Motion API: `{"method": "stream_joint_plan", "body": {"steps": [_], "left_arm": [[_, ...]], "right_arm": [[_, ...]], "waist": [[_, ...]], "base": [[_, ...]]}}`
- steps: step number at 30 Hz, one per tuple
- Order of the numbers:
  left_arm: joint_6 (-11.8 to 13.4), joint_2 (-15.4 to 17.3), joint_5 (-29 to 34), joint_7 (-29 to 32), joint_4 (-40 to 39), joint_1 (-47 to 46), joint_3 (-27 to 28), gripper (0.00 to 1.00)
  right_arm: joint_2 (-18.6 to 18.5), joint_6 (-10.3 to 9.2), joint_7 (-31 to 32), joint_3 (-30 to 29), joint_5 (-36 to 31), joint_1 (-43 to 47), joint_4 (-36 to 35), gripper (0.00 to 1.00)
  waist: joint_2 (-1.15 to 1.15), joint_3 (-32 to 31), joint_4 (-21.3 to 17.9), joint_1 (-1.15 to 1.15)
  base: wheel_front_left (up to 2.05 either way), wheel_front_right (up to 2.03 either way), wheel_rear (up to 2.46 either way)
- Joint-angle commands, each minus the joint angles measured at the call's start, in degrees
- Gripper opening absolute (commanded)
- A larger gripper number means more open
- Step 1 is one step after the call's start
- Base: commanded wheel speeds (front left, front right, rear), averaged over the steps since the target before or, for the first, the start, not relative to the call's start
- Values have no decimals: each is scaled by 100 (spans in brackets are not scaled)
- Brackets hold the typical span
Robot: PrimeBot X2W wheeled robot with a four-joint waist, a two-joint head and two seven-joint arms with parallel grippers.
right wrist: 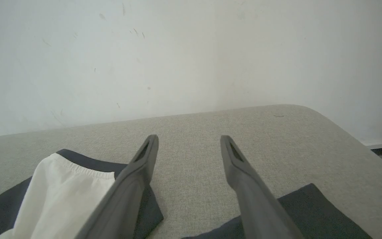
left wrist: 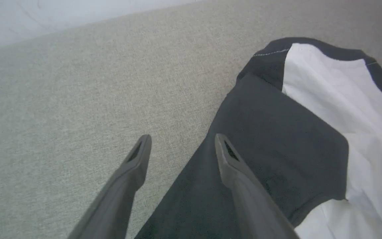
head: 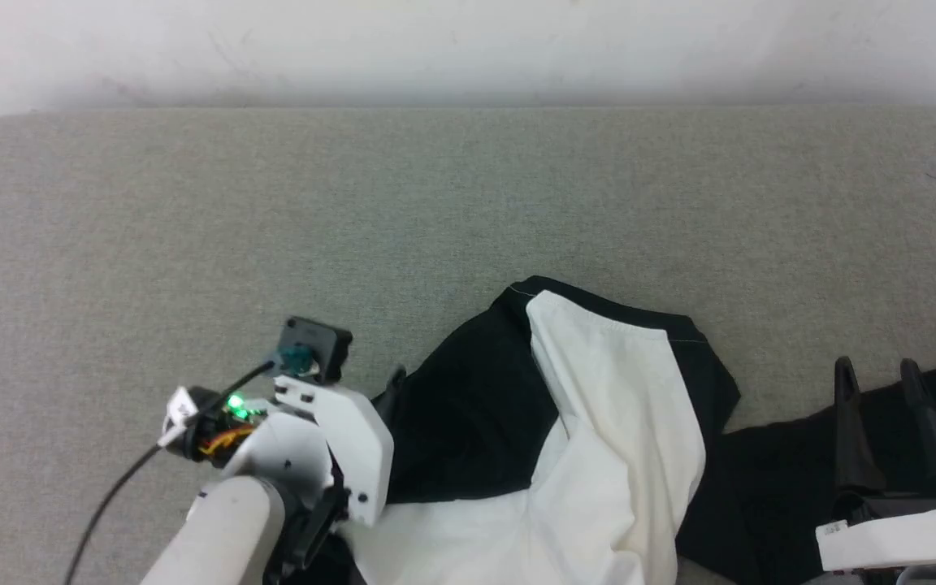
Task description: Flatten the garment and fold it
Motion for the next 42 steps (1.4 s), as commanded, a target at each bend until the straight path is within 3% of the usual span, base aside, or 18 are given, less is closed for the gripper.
{"method": "stream_joint_plan", "body": {"steps": [1, 5, 11, 12, 14, 17, 24, 32, 37, 41, 42], "left_arm": [[-53, -6, -11, 90, 120, -27, -50, 100], [-352, 142, -170, 673, 460, 108, -333, 100], [-422, 209, -201, 1000, 724, 297, -554, 100], [-400, 215, -141, 929, 787, 299, -573, 86], [-315, 177, -44, 654, 917, 273, -550, 0], [-300, 126, -8, 396, 1030, 209, -530, 0], [69, 53, -33, -437, 804, -486, 130, 0], [412, 934, -283, -407, 247, -1261, 1471, 0], [656, 1407, -488, -271, 665, -1237, 2195, 0], [592, 1373, -775, -192, 1071, -1125, 2341, 0], [578, 1318, -838, -168, 1146, -1096, 2331, 40]], "right_arm": [[12, -4, -19, 20, 7, 4, -6, 100], [12, -4, -20, 17, -13, -5, -6, 100], [12, -4, -17, 33, -22, 18, 10, 100], [12, -4, -14, 34, -22, 13, 15, 100], [12, -4, -11, 42, -20, 4, 17, 100], [12, -4, -8, 48, -16, -6, 5, 100], [12, -4, 0, 26, -35, -46, -110, 100], [12, -4, 34, 15, -67, -163, -202, 100], [12, -4, 29, -6, -90, -268, -242, 100], [12, -4, 24, -11, -119, -387, -263, 100], [12, -4, 23, -15, -131, -410, -259, 100]], "waist": [[0, 38, -42, 0], [0, 110, -125, 0], [0, 89, -160, 0], [0, 78, -160, 0], [0, 65, -153, 0], [0, 64, -142, 0], [0, 233, -95, 0], [0, 618, -174, 0], [0, 914, -250, 0], [0, 1093, -274, 0], [0, 1119, -267, 0]], "base": [[0, 0, 0], [0, 0, 0], [0, 0, 0], [0, 0, 0], [0, 0, 0], [0, 0, 0], [0, 0, 0], [0, 0, 0], [0, 0, 0], [0, 0, 0], [0, 0, 0]]}}
